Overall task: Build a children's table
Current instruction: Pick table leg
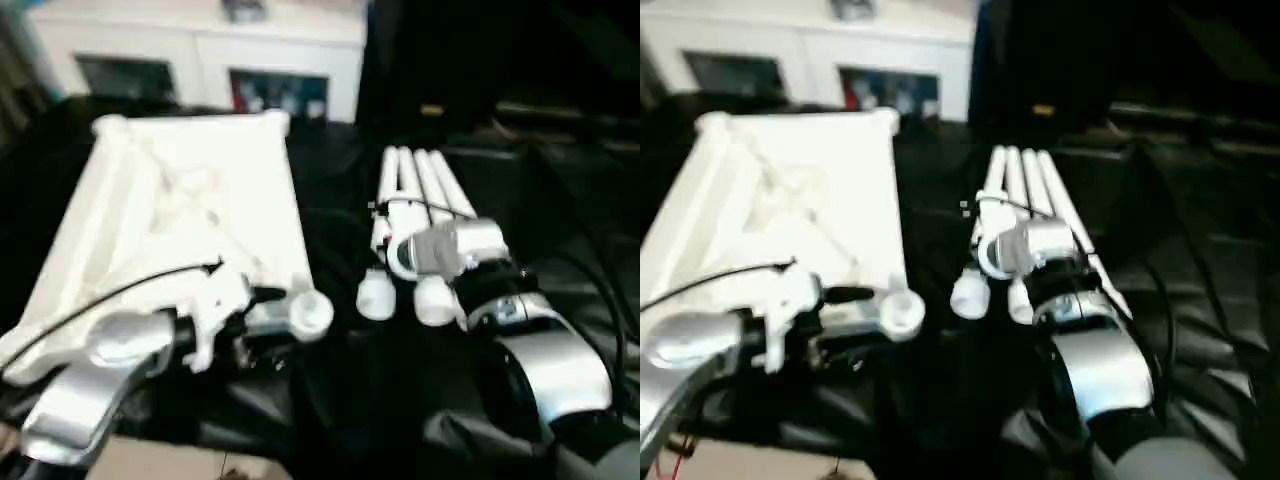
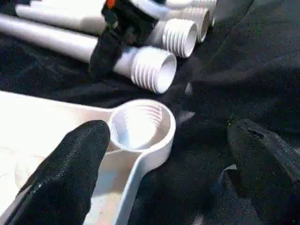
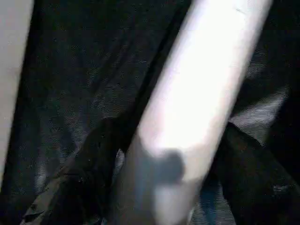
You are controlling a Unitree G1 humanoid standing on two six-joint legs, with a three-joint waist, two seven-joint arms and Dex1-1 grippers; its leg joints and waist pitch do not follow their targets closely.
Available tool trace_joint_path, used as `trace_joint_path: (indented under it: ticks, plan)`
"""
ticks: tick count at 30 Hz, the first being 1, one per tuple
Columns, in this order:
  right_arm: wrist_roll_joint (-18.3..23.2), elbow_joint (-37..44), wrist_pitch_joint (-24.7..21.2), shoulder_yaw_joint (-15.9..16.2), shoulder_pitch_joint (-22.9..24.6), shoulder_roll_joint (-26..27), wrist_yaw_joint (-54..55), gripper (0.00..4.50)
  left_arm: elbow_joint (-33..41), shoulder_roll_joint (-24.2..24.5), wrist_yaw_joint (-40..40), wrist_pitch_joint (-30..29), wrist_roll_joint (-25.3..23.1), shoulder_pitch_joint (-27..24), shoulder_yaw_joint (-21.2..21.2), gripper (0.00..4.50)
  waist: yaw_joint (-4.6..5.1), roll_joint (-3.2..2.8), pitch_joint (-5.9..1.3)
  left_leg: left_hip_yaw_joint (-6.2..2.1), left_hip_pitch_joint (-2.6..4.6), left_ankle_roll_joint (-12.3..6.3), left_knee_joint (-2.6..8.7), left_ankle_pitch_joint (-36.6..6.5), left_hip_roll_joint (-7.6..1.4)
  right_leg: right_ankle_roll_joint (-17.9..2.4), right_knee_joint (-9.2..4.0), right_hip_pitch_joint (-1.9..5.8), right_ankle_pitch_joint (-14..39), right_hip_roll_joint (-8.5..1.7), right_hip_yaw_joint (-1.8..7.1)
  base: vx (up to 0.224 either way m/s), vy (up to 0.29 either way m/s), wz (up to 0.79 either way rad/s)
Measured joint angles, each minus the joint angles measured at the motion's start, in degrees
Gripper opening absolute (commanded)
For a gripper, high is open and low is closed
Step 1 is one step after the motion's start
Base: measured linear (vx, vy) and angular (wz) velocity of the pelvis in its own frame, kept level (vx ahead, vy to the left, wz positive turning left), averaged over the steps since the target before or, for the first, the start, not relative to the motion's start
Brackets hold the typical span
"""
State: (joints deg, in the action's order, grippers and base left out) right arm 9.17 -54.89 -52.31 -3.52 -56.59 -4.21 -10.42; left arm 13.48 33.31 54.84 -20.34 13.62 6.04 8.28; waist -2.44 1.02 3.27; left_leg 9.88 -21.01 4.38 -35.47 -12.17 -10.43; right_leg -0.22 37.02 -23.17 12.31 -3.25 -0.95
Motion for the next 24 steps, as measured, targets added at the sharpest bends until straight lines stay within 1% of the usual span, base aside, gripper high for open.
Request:
trace_joint_path:
  ticks: [3, 5, 6, 8, 9, 10, 11, 13, 14, 15, 16, 17, 19, 20, 21, 24]
  plan:
    - [0.0, -0.1, 0.1, -0.1, 0.0, 0.0, 0.0, 3.18, 0.1, 0.0, 0.0, 0.2, 0.0, 0.0, 0.0, 4.5, 0.05, 0.01, 0.0, -0.01, 0.02, 0.08, 0.0, 0.0, -0.01, 0.0, 0.04, 0.0, 0.0, 0.0, 0.0, 0.0, 0.0, 0.0]
    - [0.1, -0.1, 0.1, -0.2, 0.0, 0.0, 0.0, 2.87, 0.1, 0.0, 0.0, 0.3, 0.0, 0.0, 0.0, 4.5, 0.1, 0.0, 0.0, -0.02, 0.01, 0.11, 0.0, 0.1, -0.03, 0.0, 0.05, -0.01, 0.0, 0.02, -0.02, 0.0, 0.0, 0.0]
    - [0.3, -0.2, 0.2, -0.6, 0.0, 0.0, 0.1, 2.84, 0.1, -0.1, -0.1, 0.3, -0.1, 0.2, 0.0, 4.5, 0.09, -0.02, 0.01, -0.02, 0.01, 0.11, 0.0, 0.1, -0.04, 0.0, 0.05, -0.01, 0.0, 0.02, -0.02, 0.0, 0.0, 0.0]
    - [0.4, -0.1, 0.1, -0.9, 0.0, -0.2, 0.3, 2.82, 0.0, -1.3, -1.2, 0.2, -0.3, 2.1, 0.0, 4.5, -0.06, -0.04, 0.02, -0.01, -0.03, 0.19, 0.0, 0.1, -0.03, 0.0, 0.03, -0.02, 0.0, 0.02, -0.02, 0.0, 0.0, 0.0]
    - [0.5, 0.0, 0.1, -1.1, 0.0, -0.2, 0.3, 2.73, 0.0, -1.9, -1.8, 0.2, -0.4, 3.1, 0.0, 4.5, -0.07, -0.04, 0.01, -0.01, -0.03, 0.28, 0.0, 0.2, -0.03, 0.0, 0.03, -0.02, 0.0, 0.02, -0.01, 0.0, 0.0, 0.0]
    - [0.8, 0.4, 0.0, -1.2, 0.1, 0.0, 0.3, 2.55, 0.4, -2.5, -2.8, 0.2, -0.4, 3.8, 0.0, 4.5, -0.06, -0.04, 0.01, -0.01, -0.03, 0.33, 0.0, 0.2, -0.03, 0.0, 0.03, -0.02, 0.0, 0.02, -0.01, 0.0, 0.0, 0.0]
    - [1.3, 0.7, -0.1, -1.2, 0.1, 0.0, 0.2, 2.46, 0.6, -2.6, -3.3, 0.2, -0.3, 3.9, 0.0, 4.5, 0.02, -0.05, 0.01, -0.01, -0.02, 0.34, 0.0, 0.2, -0.03, 0.0, 0.03, -0.02, 0.0, 0.02, -0.01, 0.0, 0.0, 0.0]
    - [1.8, 1.9, -0.2, -2.5, 0.5, -0.2, 0.2, 2.38, 0.6, -3.7, -4.8, 0.0, -0.2, 3.8, -0.1, 4.5, 0.15, -0.06, 0.02, -0.01, -0.05, 0.36, 0.0, 0.2, -0.07, 0.0, 0.03, -0.05, 0.0, 0.04, -0.03, 0.0, 0.0, 0.0]
    - [2.1, 2.8, -0.2, -3.0, 0.8, -0.4, 0.2, 2.26, 0.6, -4.4, -5.5, -0.1, -0.1, 3.8, -0.2, 4.5, 0.12, -0.07, 0.03, -0.01, -0.07, 0.36, 0.0, 0.2, -0.08, 0.0, 0.01, -0.06, 0.0, 0.05, -0.03, 0.0, 0.0, 0.0]
    - [2.5, 3.9, 0.0, -3.7, 1.3, -0.4, 0.0, 2.26, 0.5, -5.2, -6.2, -0.2, 0.1, 3.8, -0.5, 4.5, 0.12, -0.08, 0.03, 0.0, -0.08, 0.36, 0.0, 0.2, -0.08, 0.0, 0.01, -0.06, 0.0, 0.05, -0.03, 0.0, 0.0, 0.0]
    - [3.4, 5.6, 0.4, -4.8, 1.8, -0.4, -0.1, 2.05, 0.5, -5.9, -7.2, -0.6, 0.3, 4.1, -0.8, 4.5, 0.1, -0.08, 0.03, 0.0, -0.07, 0.36, 0.0, 0.2, -0.08, 0.0, 0.0, -0.06, 0.0, 0.05, -0.03, 0.0, 0.0, 0.0]
    - [4.0, 6.5, 0.6, -5.4, 2.1, -0.4, -0.2, 2.01, 0.5, -6.3, -7.7, -0.9, 0.3, 4.3, -1.1, 4.5, 0.07, -0.08, 0.03, 0.0, -0.06, 0.35, 0.0, 0.2, -0.08, 0.0, 0.01, -0.07, 0.0, 0.05, -0.03, 0.0, 0.0, 0.0]
    - [5.0, 10.1, 2.1, -6.2, 3.7, -0.4, -1.8, 1.97, -0.4, -7.9, -9.7, -1.8, 0.5, 6.3, -2.3, 4.5, -0.06, -0.11, 0.06, 0.0, -0.07, 0.34, 0.0, 0.2, -0.08, 0.0, 0.01, -0.06, 0.0, 0.05, -0.03, 0.0, 0.0, 0.0]
    - [5.9, 12.7, 3.0, -6.2, 4.9, -0.5, -3.4, 1.87, -1.4, -9.2, -11.2, -2.7, 0.8, 8.0, -3.1, 4.5, -0.25, -0.12, 0.06, 0.0, -0.06, 0.33, 0.0, 0.2, -0.08, 0.0, 0.03, -0.05, 0.0, 0.05, -0.04, 0.0, 0.0, 0.0]
    - [7.0, 15.9, 4.3, -6.3, 6.6, -0.6, -5.6, 1.85, -2.9, -11.3, -13.3, -4.0, 1.7, 10.4, -4.5, 4.5, -0.61, -0.13, 0.08, 0.0, -0.1, 0.24, 0.0, 0.2, -0.09, 0.0, 0.03, -0.04, 0.0, 0.05, -0.04, 0.0, 0.0, 0.0]
    - [10.6, 22.6, 5.3, -6.2, 8.4, -0.9, -12.1, 1.84, -6.3, -16.6, -19.9, -8.1, 5.0, 17.8, -8.6, 4.5, -0.96, -0.16, 0.1, 0.01, -0.07, 0.15, 0.0, 0.3, -0.09, 0.0, 0.03, -0.01, -0.1, 0.05, -0.04, 0.0, 0.0, 0.0]
